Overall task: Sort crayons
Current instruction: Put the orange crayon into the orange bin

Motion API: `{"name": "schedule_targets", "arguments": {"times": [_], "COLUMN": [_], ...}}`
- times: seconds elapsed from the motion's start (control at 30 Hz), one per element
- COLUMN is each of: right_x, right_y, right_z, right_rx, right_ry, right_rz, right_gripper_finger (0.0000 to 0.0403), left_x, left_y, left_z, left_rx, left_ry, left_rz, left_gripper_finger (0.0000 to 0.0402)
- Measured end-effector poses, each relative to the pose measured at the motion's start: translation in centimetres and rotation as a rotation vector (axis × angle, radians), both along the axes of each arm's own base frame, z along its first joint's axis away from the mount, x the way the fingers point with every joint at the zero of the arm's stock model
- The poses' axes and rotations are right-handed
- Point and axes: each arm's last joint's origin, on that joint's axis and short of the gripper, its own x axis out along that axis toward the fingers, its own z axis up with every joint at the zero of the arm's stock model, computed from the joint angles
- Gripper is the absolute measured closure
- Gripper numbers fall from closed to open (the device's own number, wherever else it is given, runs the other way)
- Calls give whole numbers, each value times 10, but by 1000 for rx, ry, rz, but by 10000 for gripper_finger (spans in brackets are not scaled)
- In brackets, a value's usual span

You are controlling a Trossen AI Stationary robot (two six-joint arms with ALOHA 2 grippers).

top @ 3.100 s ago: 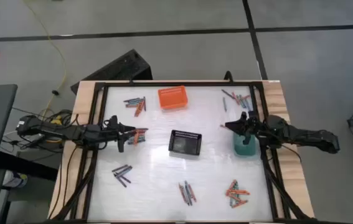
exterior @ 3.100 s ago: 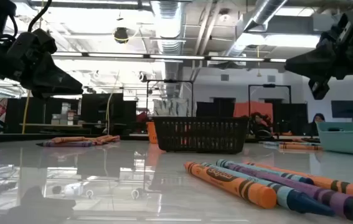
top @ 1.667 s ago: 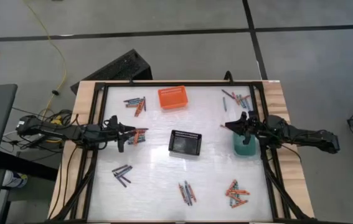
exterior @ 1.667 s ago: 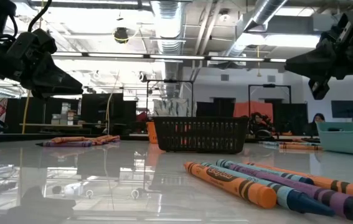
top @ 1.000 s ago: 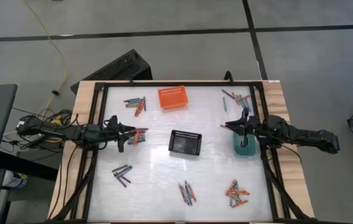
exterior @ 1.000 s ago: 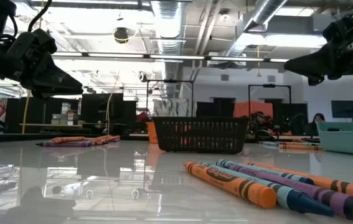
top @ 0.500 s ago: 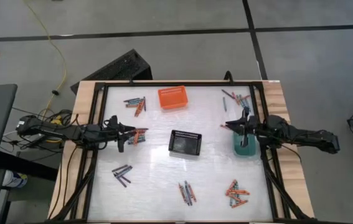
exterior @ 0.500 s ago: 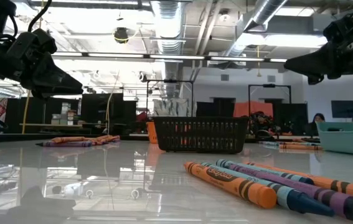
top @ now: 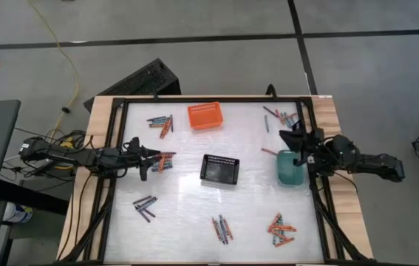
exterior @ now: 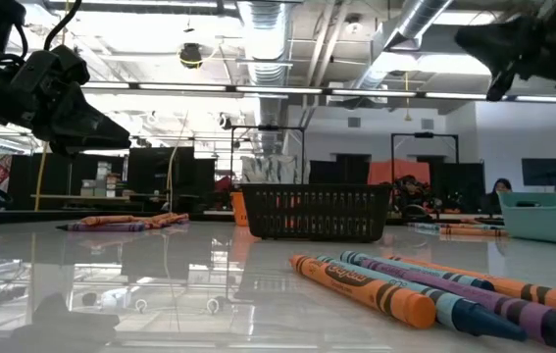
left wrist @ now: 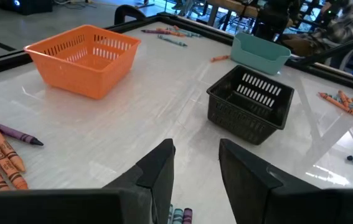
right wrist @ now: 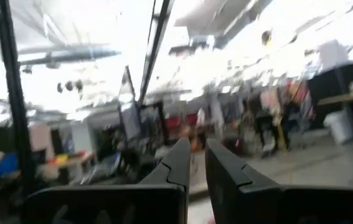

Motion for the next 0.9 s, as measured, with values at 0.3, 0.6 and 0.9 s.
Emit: {"name": "schedule_targets", "arguments": {"times": [0.3, 0.6, 0.9], "right_x": [6, 50, 88], "right_y": [-1, -8, -9], "right_z": [56, 118, 138], "right_rx": [-91, -49, -32], "right_ry": [11, 418, 582], "right_rz": [-56, -44, -26], "right_gripper_finger": [347, 347, 347], "left_x": [0, 0, 0], "left_y": [0, 0, 0], "left_z": [0, 0, 0], "left_rx": [0, 0, 0], "left_ry": [0, 0, 0], "left_rz": [0, 0, 0], "left_gripper_finger": [285, 285, 285]}}
